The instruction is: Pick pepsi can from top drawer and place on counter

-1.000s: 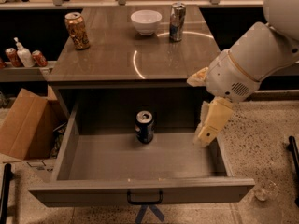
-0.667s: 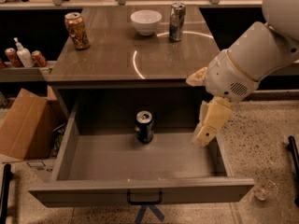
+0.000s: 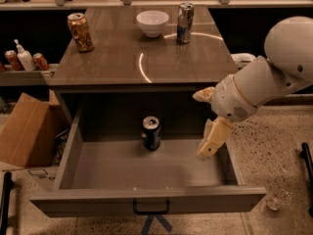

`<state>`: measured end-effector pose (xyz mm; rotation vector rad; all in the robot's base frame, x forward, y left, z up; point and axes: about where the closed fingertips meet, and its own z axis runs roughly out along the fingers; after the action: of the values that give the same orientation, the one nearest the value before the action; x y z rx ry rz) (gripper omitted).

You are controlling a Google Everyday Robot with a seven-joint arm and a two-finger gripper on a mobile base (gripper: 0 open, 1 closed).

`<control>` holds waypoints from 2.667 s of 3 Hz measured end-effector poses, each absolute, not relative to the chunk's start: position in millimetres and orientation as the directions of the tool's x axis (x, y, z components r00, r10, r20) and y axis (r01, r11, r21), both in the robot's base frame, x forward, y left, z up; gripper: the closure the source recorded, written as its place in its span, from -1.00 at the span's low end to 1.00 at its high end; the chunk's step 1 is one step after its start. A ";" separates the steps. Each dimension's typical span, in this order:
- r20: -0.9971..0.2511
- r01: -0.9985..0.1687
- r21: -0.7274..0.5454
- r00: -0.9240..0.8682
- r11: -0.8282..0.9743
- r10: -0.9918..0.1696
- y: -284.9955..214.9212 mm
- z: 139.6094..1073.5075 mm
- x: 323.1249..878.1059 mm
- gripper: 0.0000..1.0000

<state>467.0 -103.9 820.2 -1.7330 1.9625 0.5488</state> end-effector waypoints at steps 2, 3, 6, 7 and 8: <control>-0.678 -0.986 -0.033 -0.097 0.161 -0.729 -85.8 785.9 504.7 -1.00; -0.696 -0.985 -0.009 -0.116 0.171 -0.708 -71.9 769.6 516.8 -1.00; -0.742 -0.966 -0.025 -0.155 0.258 -0.652 -53.4 725.8 541.2 -1.00; -0.779 -0.966 -0.065 -0.106 0.249 -0.618 -57.9 696.9 564.5 -1.00; -0.816 -0.967 -0.107 -0.047 0.230 -0.576 -58.5 664.6 595.7 -1.00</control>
Offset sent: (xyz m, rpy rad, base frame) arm 0.0615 0.0333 -0.0513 0.1755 -0.0533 -0.0591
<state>595.7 -58.5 664.6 -1.4420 1.7239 0.6334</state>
